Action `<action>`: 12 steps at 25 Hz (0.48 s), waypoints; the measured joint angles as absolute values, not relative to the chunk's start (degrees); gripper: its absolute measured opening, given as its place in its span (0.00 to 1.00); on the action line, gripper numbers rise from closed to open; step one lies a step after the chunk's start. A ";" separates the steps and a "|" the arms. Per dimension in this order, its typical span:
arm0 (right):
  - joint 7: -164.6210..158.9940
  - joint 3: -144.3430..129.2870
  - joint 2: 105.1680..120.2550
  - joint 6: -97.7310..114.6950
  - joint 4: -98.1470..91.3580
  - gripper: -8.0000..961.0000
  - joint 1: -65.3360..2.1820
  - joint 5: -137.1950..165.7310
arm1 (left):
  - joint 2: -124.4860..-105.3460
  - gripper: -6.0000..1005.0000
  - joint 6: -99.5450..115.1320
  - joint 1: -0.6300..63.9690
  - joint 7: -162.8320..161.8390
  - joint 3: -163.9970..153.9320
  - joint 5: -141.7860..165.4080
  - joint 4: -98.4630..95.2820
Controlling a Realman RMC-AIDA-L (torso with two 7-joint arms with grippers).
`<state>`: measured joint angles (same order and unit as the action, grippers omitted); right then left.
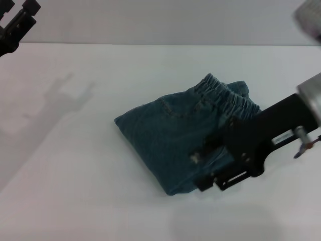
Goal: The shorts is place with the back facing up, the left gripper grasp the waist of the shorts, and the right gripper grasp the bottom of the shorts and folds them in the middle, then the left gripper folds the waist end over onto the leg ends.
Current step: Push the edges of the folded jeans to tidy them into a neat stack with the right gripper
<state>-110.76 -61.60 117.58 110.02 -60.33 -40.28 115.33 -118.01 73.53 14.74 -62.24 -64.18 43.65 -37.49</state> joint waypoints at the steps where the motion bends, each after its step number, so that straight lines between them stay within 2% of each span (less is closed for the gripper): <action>1: -111.19 -62.37 118.03 109.70 -60.26 0.66 -41.11 117.71 | -118.03 0.80 73.65 14.74 -62.01 -64.18 43.64 -36.96; 4: -112.58 -65.88 118.74 108.24 -58.81 0.66 -43.09 122.18 | -118.08 0.80 73.97 14.92 -61.63 -64.15 43.63 -35.92; 12: -117.38 -77.51 118.73 101.40 -56.66 0.66 -45.52 126.12 | -118.13 0.80 74.50 15.02 -61.55 -64.16 43.59 -35.26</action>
<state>-117.38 -77.51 118.73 101.40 -56.66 -45.52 126.12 -118.13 74.50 15.02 -61.55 -64.16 43.59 -35.26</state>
